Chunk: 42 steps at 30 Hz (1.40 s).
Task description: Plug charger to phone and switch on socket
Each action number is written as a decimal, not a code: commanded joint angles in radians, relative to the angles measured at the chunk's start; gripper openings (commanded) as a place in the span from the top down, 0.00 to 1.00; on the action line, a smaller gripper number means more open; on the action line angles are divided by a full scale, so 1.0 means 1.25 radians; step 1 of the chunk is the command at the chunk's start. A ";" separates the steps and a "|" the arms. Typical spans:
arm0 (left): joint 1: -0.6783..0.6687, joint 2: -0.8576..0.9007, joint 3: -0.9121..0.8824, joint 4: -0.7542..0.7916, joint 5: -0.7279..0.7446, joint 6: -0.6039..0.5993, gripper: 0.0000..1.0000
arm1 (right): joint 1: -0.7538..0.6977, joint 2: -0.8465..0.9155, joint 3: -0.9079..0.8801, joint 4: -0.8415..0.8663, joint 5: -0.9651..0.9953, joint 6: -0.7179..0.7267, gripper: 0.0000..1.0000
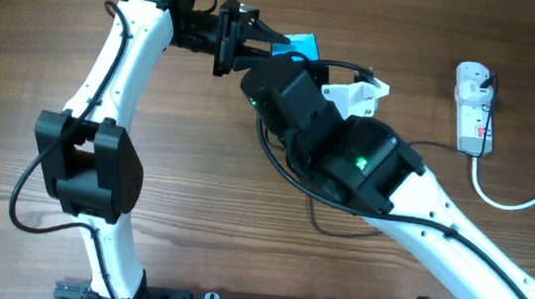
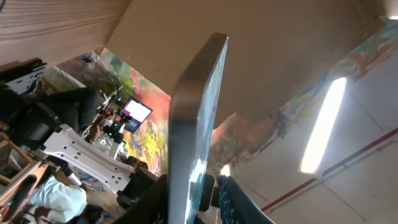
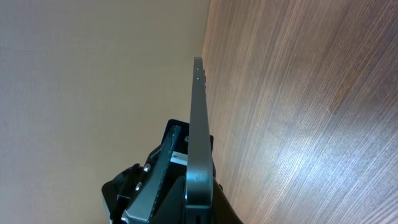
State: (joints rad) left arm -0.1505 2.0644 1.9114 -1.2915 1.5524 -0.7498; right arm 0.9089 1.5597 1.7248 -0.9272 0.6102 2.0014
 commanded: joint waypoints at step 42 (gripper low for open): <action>-0.003 -0.025 0.016 0.148 -0.248 0.076 0.96 | -0.160 -0.200 0.016 -0.257 -0.073 -0.804 0.00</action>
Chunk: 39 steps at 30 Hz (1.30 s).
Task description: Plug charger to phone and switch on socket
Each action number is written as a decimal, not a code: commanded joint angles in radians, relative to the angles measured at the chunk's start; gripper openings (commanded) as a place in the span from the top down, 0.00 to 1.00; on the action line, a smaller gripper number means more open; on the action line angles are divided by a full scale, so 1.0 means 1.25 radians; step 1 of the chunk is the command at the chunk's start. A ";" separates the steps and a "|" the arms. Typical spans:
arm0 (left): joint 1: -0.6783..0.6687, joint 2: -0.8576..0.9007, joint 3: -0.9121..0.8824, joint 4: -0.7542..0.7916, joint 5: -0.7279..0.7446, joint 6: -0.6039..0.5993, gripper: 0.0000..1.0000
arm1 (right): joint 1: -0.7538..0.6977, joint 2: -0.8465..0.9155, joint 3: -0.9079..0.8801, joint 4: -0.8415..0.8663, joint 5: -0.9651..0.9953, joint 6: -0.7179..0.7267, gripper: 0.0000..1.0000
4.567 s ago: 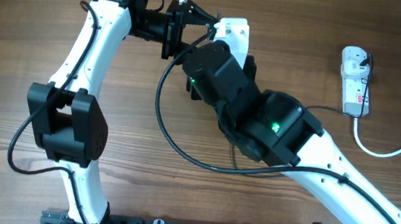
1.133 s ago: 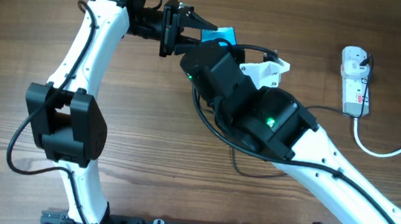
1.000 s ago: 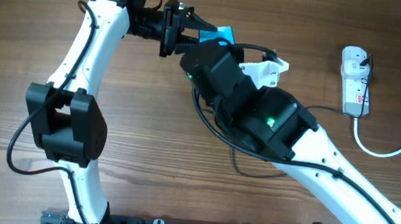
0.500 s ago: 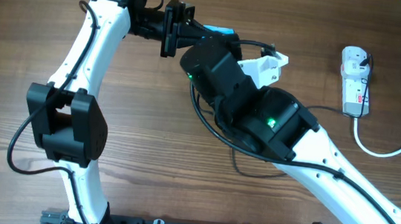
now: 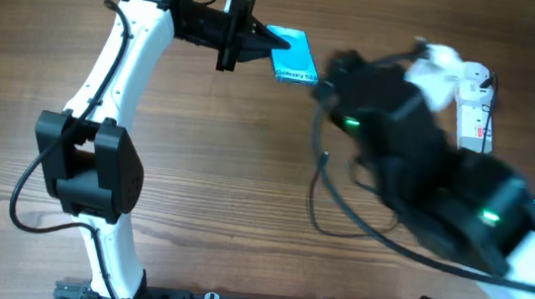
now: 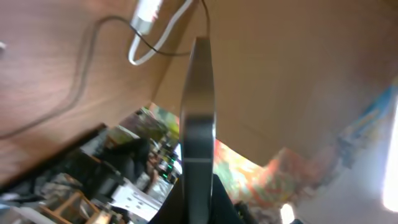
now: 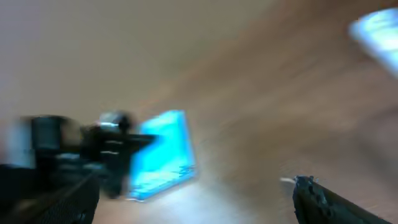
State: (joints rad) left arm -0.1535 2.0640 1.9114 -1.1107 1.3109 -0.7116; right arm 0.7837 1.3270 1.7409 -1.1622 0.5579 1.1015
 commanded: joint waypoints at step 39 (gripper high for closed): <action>0.048 -0.025 0.016 -0.132 -0.754 0.006 0.96 | -0.150 0.504 -0.344 0.155 -0.425 -0.298 0.50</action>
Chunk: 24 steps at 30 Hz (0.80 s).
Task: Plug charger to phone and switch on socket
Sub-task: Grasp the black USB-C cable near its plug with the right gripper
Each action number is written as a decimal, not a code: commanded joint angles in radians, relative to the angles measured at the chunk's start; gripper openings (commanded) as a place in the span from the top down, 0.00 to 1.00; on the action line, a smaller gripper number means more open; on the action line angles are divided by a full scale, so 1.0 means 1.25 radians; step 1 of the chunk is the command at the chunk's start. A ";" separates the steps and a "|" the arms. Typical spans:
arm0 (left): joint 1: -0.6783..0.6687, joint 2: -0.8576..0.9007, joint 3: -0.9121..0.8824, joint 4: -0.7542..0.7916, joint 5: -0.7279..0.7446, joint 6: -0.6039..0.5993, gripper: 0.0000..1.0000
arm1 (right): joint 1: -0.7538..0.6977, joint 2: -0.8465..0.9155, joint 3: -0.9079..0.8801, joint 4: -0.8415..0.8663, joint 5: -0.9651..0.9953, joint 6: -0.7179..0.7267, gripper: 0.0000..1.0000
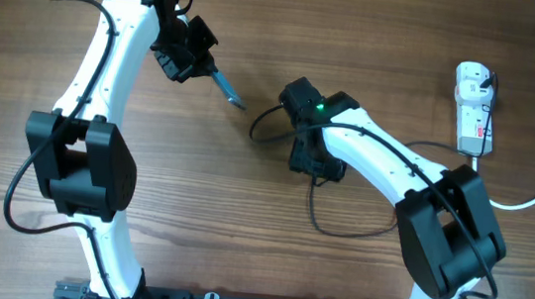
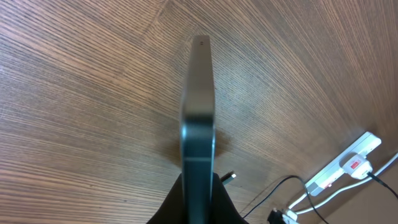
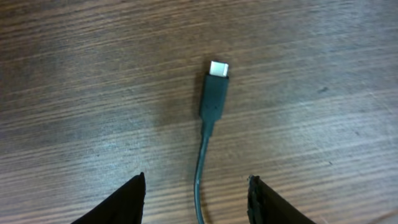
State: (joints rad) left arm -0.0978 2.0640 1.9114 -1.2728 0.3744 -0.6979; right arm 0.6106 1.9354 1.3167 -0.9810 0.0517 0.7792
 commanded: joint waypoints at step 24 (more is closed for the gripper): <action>0.004 -0.025 0.016 -0.002 -0.005 -0.005 0.96 | -0.074 0.018 -0.103 0.135 -0.062 -0.005 0.57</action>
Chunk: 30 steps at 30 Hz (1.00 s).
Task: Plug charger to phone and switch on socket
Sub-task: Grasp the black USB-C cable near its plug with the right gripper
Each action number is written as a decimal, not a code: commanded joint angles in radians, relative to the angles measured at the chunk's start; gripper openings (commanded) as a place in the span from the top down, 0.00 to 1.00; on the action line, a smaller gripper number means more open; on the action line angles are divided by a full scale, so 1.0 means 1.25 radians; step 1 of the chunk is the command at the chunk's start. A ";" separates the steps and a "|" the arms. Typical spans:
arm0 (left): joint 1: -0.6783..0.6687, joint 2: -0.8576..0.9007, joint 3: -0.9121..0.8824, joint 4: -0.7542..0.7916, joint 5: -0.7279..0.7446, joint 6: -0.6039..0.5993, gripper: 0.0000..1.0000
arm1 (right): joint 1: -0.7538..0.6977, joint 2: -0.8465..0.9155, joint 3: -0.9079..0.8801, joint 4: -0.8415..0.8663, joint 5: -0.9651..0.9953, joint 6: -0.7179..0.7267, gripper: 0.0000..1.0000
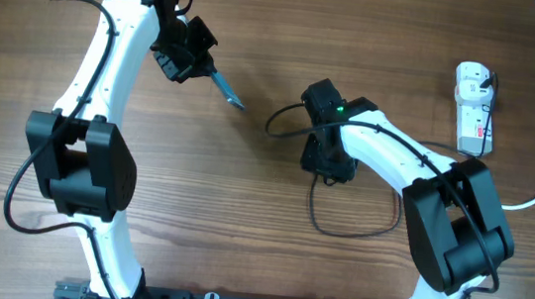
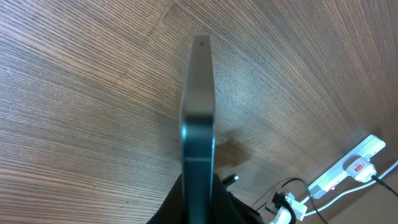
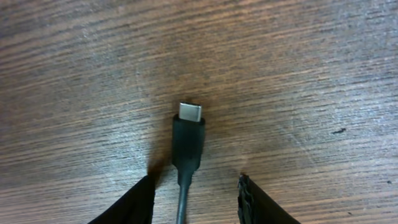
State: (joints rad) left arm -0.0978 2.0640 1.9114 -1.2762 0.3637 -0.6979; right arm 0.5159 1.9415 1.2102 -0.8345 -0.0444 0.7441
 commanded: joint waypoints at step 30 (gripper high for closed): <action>0.004 -0.025 0.016 0.003 0.004 -0.005 0.96 | 0.004 0.015 -0.033 0.020 0.016 0.058 0.78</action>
State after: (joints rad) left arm -0.0978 2.0640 1.9114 -1.2758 0.3637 -0.6975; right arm 0.5159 1.9362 1.1988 -0.8181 -0.0139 0.8074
